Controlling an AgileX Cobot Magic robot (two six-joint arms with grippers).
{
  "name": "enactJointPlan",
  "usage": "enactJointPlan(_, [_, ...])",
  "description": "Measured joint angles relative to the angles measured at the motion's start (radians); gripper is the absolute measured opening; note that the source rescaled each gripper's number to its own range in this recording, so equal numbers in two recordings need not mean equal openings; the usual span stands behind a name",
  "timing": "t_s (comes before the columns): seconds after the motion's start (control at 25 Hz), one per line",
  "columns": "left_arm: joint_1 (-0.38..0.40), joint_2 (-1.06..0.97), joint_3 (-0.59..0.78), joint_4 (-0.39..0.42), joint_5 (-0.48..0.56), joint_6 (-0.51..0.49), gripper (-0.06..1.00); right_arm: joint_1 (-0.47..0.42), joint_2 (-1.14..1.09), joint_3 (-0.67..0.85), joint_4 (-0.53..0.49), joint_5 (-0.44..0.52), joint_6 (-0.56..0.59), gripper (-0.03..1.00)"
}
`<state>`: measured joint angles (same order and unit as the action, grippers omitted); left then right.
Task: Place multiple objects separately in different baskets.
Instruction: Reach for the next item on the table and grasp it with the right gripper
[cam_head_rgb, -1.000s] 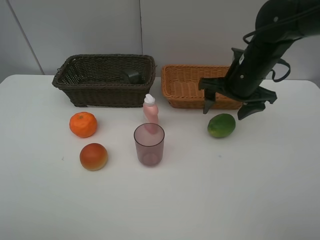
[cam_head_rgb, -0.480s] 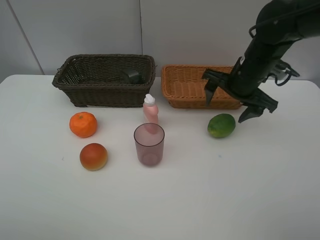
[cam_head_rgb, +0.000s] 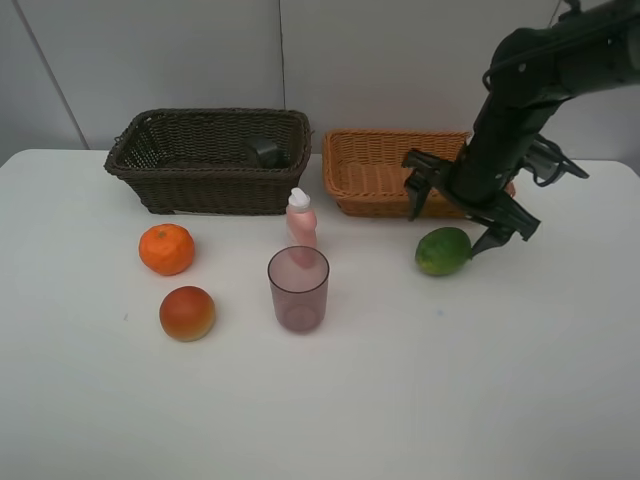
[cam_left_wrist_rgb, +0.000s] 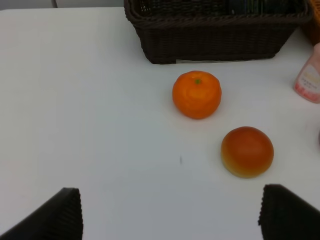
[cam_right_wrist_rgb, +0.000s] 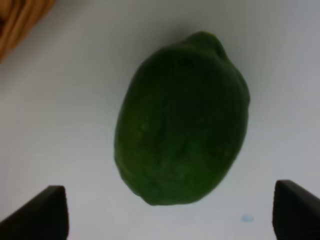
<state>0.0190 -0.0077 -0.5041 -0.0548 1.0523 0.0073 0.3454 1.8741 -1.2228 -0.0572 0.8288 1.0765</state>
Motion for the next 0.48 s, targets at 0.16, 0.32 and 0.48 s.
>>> enactJointPlan(0.16, [0.0, 0.0, 0.0, 0.0, 0.0, 0.0, 0.92, 0.0, 0.042, -0.055, -0.004, 0.01, 0.0, 0.89])
enactJointPlan(0.32, [0.0, 0.0, 0.0, 0.0, 0.0, 0.0, 0.92, -0.003, 0.072, -0.063, -0.022, 0.035, 0.001, 0.89])
enactJointPlan(0.48, [0.0, 0.0, 0.0, 0.0, 0.0, 0.0, 0.92, -0.008, 0.08, -0.066, -0.044, 0.044, 0.001, 0.89])
